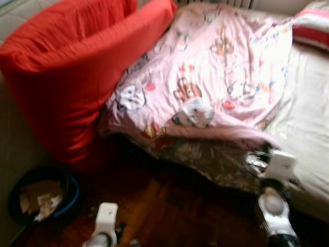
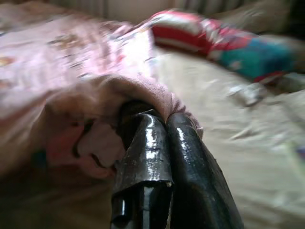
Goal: Clean up the room
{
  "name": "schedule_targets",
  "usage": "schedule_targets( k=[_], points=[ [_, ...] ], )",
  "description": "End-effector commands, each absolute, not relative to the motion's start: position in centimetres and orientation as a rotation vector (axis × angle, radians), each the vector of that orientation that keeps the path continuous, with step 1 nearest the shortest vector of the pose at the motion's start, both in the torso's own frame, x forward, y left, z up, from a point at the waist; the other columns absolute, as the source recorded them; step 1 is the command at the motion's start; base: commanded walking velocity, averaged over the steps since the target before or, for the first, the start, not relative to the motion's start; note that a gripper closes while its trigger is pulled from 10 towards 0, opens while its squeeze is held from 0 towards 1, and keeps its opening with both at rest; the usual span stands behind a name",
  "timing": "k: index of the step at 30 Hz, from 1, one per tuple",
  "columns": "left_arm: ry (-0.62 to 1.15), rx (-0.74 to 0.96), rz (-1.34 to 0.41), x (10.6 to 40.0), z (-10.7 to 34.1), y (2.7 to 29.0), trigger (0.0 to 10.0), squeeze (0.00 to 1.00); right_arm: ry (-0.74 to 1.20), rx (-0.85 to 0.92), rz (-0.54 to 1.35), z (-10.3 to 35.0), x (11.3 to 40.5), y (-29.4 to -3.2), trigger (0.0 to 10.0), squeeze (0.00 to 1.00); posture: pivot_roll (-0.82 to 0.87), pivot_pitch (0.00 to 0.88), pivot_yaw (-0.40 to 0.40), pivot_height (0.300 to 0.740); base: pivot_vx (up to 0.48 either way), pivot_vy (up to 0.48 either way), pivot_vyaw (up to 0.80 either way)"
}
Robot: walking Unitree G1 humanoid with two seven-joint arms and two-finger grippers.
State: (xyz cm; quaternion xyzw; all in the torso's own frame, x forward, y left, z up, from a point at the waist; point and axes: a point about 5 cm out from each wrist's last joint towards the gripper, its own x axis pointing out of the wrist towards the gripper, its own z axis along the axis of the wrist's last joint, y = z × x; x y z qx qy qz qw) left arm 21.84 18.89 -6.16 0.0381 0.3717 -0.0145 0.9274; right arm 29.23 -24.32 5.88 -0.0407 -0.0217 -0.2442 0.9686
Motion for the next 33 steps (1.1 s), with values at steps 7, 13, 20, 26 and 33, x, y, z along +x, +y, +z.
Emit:
schedule_targets(
  k=[7,13,20,26,33],
  points=[
    [0.797,0.074,-0.011,20.8,-6.7,19.5,10.0,0.0,0.055,-0.047,-0.3,3.5,28.4,-20.8,10.0,0.0,-0.07,0.192,0.042,0.74,0.0,-0.315,0.0],
    [0.799,0.07,-0.017,20.7,-6.8,19.5,10.0,0.0,0.275,-0.067,-0.149,-0.1,26.6,-18.8,10.0,0.0,-0.07,0.194,0.043,0.74,0.0,0.0,0.0],
    [0.8,0.072,-0.019,20.7,-6.8,19.5,10.0,0.0,0.52,-0.076,0.069,-2.9,25.2,-16.9,10.0,0.0,-0.07,0.194,0.042,0.74,0.0,0.0,0.0],
    [0.797,0.072,-0.024,20.8,-6.7,19.5,10.0,0.0,0.64,-0.059,0.357,-3.9,24.2,-14.3,10.0,0.0,-0.07,0.193,0.042,0.74,0.0,0.0,0.0],
    [0.797,0.072,-0.025,20.8,-6.7,19.4,10.0,0.0,0.742,-0.123,0.585,-4.9,22.7,-13.1,10.0,0.0,-0.07,0.194,0.042,0.74,0.0,0.0,0.0]
  ],
)
